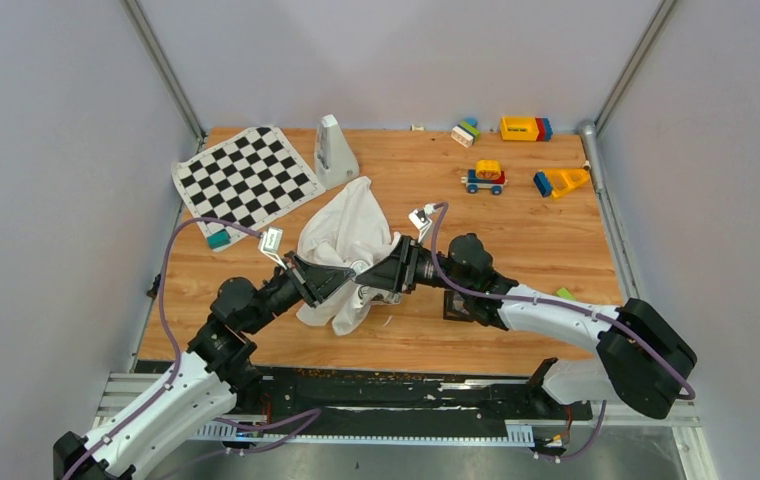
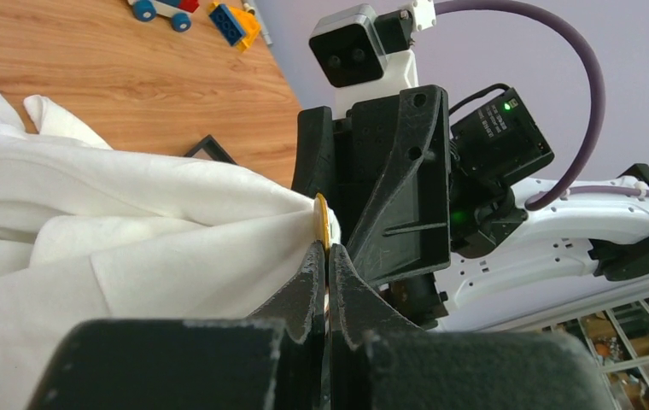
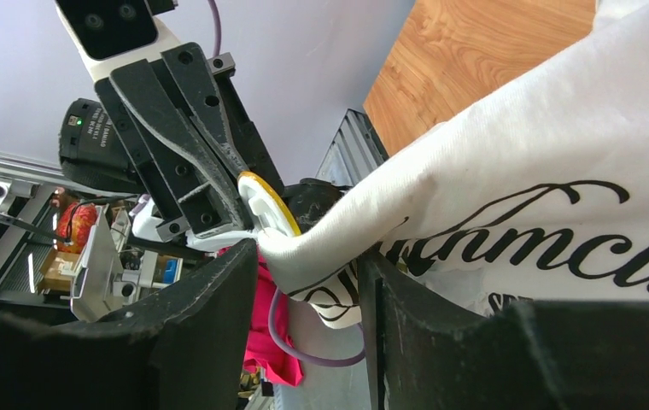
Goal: Remove the brooch from the garment
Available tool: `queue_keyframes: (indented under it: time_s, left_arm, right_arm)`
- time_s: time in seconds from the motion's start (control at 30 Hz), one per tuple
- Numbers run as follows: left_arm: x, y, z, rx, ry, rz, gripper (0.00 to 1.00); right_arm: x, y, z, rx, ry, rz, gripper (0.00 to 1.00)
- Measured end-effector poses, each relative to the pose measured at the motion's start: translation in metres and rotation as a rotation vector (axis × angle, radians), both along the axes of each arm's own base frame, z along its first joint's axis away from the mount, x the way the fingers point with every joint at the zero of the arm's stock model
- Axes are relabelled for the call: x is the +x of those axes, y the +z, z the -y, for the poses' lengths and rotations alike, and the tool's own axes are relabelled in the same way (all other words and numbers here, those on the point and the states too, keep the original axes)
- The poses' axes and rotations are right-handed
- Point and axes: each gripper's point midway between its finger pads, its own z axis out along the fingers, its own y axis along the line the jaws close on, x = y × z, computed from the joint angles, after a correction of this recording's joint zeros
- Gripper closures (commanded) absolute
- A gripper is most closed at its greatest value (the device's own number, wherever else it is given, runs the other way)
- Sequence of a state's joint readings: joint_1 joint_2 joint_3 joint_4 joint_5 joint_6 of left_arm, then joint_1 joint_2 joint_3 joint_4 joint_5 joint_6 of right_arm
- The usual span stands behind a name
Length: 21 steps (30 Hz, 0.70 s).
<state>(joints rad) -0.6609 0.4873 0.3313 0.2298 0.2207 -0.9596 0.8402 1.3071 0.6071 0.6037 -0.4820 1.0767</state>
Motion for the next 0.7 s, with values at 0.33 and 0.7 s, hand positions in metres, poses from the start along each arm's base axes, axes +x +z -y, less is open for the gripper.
queue_keyframes:
  time_s: [0.33,0.7]
  left_arm:
    - [-0.006,-0.001,-0.001,-0.027,-0.018,0.010,1.00]
    - [-0.010,-0.001,0.000,-0.051,-0.039,0.012,1.00]
  right_arm:
    - [-0.004,0.003,0.007,0.053,-0.018,-0.001,0.59]
    - [-0.005,0.010,0.010,0.063,-0.027,0.009,0.69]
